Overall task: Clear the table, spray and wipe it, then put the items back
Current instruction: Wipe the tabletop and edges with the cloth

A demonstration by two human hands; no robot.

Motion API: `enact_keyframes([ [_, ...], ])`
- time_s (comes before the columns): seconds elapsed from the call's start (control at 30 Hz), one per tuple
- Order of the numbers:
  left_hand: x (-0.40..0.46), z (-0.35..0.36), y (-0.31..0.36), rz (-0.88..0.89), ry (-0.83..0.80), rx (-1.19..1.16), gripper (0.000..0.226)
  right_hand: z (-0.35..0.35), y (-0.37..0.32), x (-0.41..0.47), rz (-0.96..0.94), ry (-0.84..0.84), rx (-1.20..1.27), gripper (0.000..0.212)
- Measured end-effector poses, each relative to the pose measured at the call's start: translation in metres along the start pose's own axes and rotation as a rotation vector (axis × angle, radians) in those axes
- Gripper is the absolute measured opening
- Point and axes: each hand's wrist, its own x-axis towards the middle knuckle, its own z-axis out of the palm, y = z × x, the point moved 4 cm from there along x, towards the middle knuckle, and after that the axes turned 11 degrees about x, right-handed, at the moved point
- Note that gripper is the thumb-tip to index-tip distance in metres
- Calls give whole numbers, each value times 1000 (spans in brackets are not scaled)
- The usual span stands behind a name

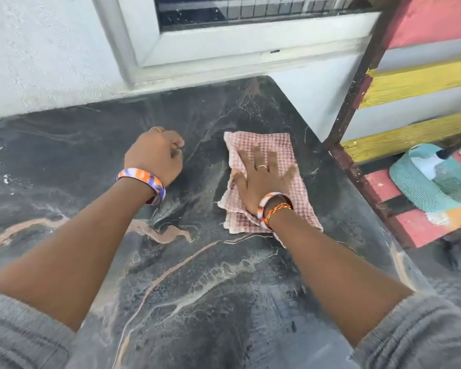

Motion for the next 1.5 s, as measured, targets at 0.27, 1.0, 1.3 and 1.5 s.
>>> enact_keyframes([
  [0.27, -43, -34, -80, -89, 75, 33, 30, 50, -152, -49, -419, -149, -1, 54],
  [1.0, -79, 46, 126, 509, -149, 87, 31, -53, 167, -55, 572, 101, 189, 59],
  [1.3, -118, 31, 117, 501, -124, 29, 30, -62, 213, -188, 741, 227, 175, 59],
  [1.5, -152, 12, 66, 426, -83, -6, 29, -45, 174, -227, 617, 203, 75, 56],
])
